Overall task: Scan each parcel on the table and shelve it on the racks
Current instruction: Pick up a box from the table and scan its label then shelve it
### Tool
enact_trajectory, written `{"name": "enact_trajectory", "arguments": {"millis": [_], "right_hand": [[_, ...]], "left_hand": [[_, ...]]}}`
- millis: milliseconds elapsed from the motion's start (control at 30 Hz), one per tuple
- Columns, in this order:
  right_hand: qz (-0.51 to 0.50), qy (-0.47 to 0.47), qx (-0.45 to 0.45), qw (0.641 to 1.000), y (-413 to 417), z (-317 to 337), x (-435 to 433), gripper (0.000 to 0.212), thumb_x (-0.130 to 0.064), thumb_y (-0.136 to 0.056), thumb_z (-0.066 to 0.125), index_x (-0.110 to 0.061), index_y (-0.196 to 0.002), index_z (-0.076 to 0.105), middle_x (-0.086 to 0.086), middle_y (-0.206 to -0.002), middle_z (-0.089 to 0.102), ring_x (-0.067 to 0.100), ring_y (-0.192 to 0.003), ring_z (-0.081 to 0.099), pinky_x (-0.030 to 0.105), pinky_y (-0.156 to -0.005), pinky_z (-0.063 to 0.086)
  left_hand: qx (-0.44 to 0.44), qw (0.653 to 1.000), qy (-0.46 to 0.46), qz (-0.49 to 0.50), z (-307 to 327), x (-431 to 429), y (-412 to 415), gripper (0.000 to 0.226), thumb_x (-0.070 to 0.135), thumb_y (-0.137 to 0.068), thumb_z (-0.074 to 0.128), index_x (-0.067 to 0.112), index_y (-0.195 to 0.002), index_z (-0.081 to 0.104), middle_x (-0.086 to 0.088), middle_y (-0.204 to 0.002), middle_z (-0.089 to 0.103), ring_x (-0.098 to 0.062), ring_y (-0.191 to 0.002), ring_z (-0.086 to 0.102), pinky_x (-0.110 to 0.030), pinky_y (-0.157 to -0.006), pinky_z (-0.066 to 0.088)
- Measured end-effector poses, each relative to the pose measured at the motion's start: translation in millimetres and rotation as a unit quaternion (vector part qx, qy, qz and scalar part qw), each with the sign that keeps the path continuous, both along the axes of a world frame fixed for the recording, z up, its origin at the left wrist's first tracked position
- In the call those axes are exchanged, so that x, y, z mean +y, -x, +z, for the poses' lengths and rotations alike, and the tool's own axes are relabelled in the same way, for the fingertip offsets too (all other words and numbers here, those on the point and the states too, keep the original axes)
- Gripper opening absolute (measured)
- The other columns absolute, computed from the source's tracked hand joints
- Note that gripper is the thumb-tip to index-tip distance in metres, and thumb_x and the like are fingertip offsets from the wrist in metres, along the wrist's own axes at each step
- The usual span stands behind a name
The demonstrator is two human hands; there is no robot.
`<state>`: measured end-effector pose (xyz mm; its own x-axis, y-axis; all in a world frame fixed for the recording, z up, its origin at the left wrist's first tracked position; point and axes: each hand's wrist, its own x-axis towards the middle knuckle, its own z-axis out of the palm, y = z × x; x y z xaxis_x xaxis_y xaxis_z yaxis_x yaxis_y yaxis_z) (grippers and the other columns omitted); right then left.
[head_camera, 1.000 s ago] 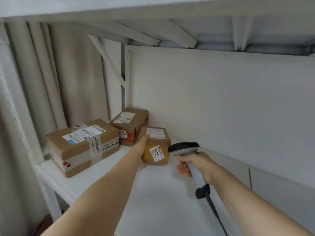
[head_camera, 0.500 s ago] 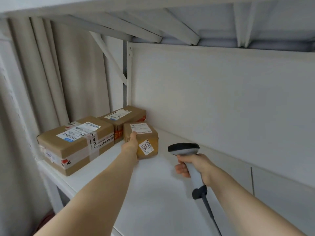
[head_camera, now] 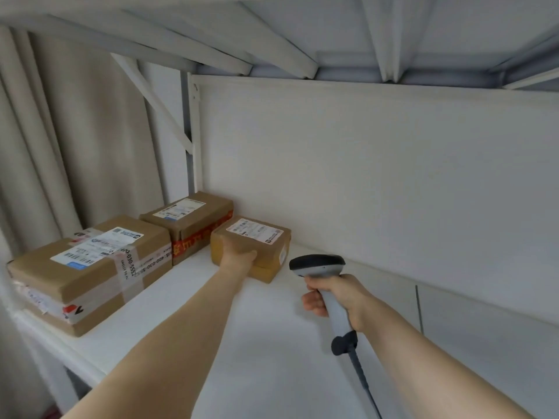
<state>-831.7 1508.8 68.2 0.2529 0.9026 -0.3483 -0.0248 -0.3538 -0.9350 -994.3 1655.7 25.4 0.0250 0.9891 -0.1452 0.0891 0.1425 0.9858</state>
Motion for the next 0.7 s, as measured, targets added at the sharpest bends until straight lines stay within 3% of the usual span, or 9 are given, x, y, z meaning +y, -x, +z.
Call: {"name": "enact_trajectory", "arguments": {"millis": [33,67,133,200,267,333,533,700], "right_hand": [[-0.005,-0.001,0.000,1.000,-2.7,-0.7,-0.1,0.025,-0.018,-0.084,0.074,0.003,-0.093,0.065,0.018,-0.078,0.073,0.022,-0.063,0.069,0.027,-0.056,0.055],[-0.011,-0.002,0.001,1.000,-5.6,-1.3,-0.3,0.024,-0.018,-0.084,0.074,0.003,-0.093,0.065,0.018,-0.078,0.073,0.022,-0.064,0.069,0.027,-0.057,0.056],[-0.024,-0.002,0.004,1.000,-10.7,-2.3,-0.6,0.024,-0.017,-0.084,0.073,0.003,-0.094,0.064,0.017,-0.076,0.073,0.022,-0.063,0.069,0.027,-0.057,0.055],[-0.034,-0.003,0.008,0.999,-14.2,-3.8,-0.7,0.025,-0.016,-0.084,0.073,0.004,-0.096,0.064,0.018,-0.077,0.072,0.023,-0.063,0.068,0.028,-0.056,0.054],[-0.042,-0.004,0.010,0.999,-17.0,-5.3,0.4,0.025,-0.015,-0.084,0.073,0.005,-0.097,0.063,0.019,-0.078,0.072,0.023,-0.063,0.068,0.028,-0.055,0.053],[-0.048,-0.003,0.008,0.999,-18.9,-6.1,2.3,0.025,-0.014,-0.084,0.073,0.004,-0.097,0.064,0.019,-0.078,0.072,0.023,-0.063,0.069,0.028,-0.055,0.052],[-0.060,0.002,0.004,0.998,-18.4,-7.5,3.0,0.026,-0.014,-0.083,0.073,0.005,-0.099,0.064,0.020,-0.080,0.072,0.024,-0.065,0.069,0.028,-0.055,0.053],[-0.083,0.005,0.007,0.996,-19.6,-8.4,1.5,0.025,-0.012,-0.084,0.072,0.004,-0.101,0.064,0.020,-0.082,0.072,0.024,-0.065,0.069,0.026,-0.053,0.053]], "left_hand": [[0.058,0.998,-0.026,-0.010,4.4,-2.0,-3.7,0.083,0.014,-0.091,0.062,0.035,-0.153,0.012,-0.010,-0.151,0.035,-0.029,-0.122,0.049,-0.036,-0.099,0.043],[0.173,0.983,-0.047,-0.025,7.9,-5.6,-6.9,0.081,0.018,-0.093,0.059,0.039,-0.153,0.008,-0.013,-0.154,0.023,-0.031,-0.125,0.044,-0.035,-0.095,0.043],[0.423,0.892,-0.149,-0.065,10.8,-20.6,-13.4,0.072,0.026,-0.094,0.057,0.044,-0.149,0.014,-0.013,-0.153,0.009,-0.034,-0.132,0.034,-0.041,-0.093,0.046],[0.531,0.803,-0.240,-0.122,6.1,-31.3,-19.7,0.064,0.026,-0.093,0.056,0.040,-0.145,0.024,-0.010,-0.146,0.014,-0.033,-0.121,0.042,-0.040,-0.082,0.053],[0.549,0.782,-0.247,-0.163,-1.9,-27.3,-26.0,0.066,0.024,-0.092,0.054,0.032,-0.147,0.020,-0.011,-0.143,0.014,-0.032,-0.107,0.053,-0.034,-0.072,0.050],[0.546,0.790,-0.226,-0.164,-0.8,-15.6,-27.2,0.077,0.023,-0.089,0.056,0.031,-0.150,0.009,-0.014,-0.146,0.007,-0.033,-0.102,0.057,-0.033,-0.070,0.048],[0.550,0.791,-0.192,-0.185,3.7,23.6,-20.2,0.094,0.021,-0.086,0.063,0.026,-0.152,-0.003,-0.020,-0.150,-0.009,-0.039,-0.114,0.054,-0.036,-0.087,0.049],[0.537,0.798,-0.178,-0.209,5.9,44.2,-24.3,0.098,0.011,-0.086,0.061,0.028,-0.152,-0.010,-0.019,-0.152,-0.021,-0.038,-0.115,0.053,-0.031,-0.078,0.047]]}}
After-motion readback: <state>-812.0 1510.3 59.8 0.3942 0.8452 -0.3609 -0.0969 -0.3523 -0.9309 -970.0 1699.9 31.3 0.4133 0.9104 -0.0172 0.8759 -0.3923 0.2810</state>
